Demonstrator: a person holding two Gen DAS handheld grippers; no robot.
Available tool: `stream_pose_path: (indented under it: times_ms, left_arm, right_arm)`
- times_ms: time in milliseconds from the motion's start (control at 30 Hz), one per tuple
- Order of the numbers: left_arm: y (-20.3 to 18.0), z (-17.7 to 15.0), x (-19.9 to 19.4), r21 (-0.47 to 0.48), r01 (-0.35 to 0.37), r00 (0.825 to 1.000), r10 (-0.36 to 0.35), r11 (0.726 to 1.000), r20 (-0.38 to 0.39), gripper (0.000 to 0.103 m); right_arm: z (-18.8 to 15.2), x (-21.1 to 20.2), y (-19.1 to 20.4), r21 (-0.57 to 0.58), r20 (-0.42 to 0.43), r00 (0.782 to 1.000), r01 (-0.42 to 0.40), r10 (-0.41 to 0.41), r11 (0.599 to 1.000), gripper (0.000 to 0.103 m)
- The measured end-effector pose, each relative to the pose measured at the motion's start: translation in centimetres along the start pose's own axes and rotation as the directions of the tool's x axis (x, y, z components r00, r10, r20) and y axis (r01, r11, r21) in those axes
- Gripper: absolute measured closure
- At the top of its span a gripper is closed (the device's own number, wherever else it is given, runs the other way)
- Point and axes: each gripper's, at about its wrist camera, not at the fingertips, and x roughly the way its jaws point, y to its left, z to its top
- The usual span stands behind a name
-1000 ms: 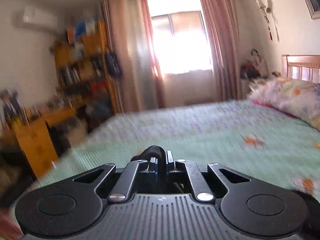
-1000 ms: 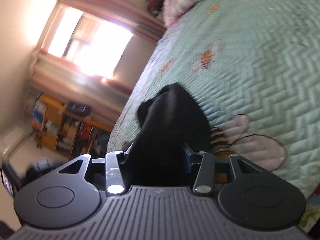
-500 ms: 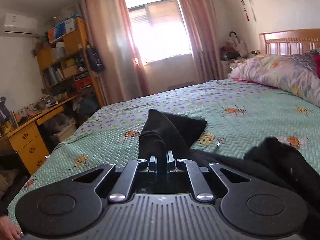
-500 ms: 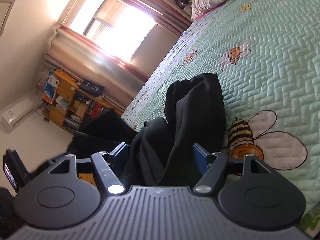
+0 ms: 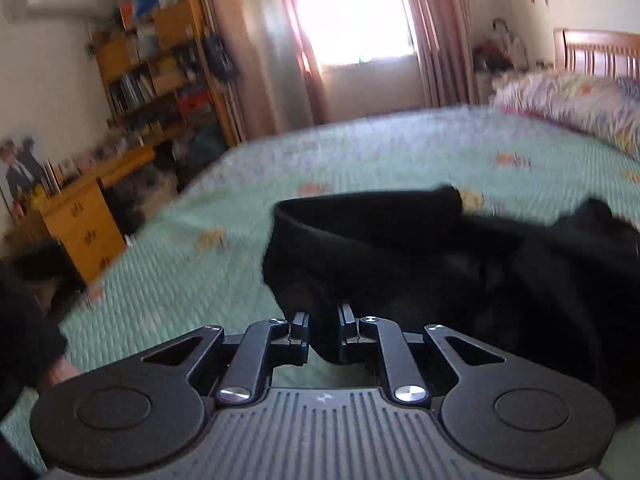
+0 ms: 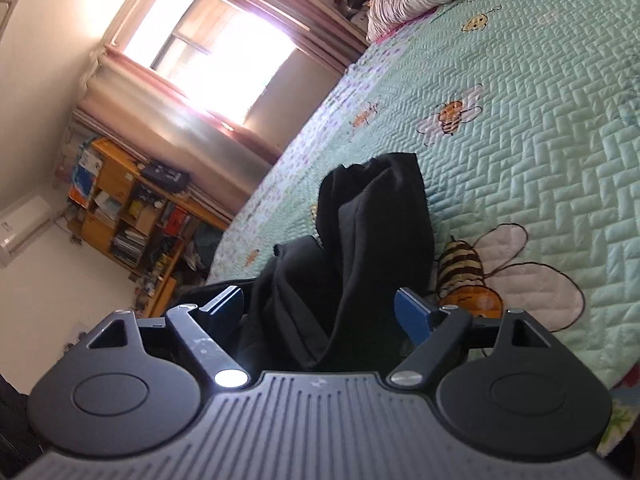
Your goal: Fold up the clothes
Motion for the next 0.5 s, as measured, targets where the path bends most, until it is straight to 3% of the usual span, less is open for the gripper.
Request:
stream_pose_path:
  times_ms: [100,167,233,267,333,400,500]
  left_arm:
    - [1.1,-2.1,0.1,-0.017,0.039,0.998,-0.039,0.999,-0.045,0.082]
    - [1.5,-2.9,-0.2,-0.024,0.051,0.997,-0.052,0.998,-0.061,0.071]
    - [2.0,-3.3,-0.7,-0.026,0.048,0.997,-0.049,0.999,-0.059,0.051]
    - [2.2,-3.5,-1.0,-0.028,0.043,0.997,-0.044,0.999,-0.055,0.046]
    - [2.8,-3.8,-1.8,-0.027,-0.001,1.000,0.000,1.000,-0.020,0.018]
    - [3.6,-4.0,-2.6,-0.035,-0.040,0.999,0.040,0.999,0.009,0.009]
    - [5.1,-3.9,-3.3,-0.072,-0.029,1.000,0.029,0.997,0.009,0.007]
  right_arm:
    - [-0.3,-0.1,0.7,-0.041,-0.019,1.000,0.023,-0.023,0.999,0.019]
    - [-0.4,-0.1,1.2,-0.070,-0.029,0.999,0.037,-0.039,0.997,0.019]
    - [-0.6,-0.1,1.9,-0.101,-0.029,0.998,0.056,-0.059,0.993,0.019]
    - [-0.6,-0.1,2.3,-0.116,-0.028,0.997,0.067,-0.071,0.991,0.019]
    - [-0.6,-0.1,3.4,-0.161,-0.017,0.996,0.086,-0.090,0.983,0.019]
    - [-0.5,-0.2,5.3,-0.242,0.011,0.995,0.101,-0.101,0.965,0.019]
    - [-0.7,-0.2,9.2,-0.429,0.062,0.994,0.105,-0.087,0.897,0.019]
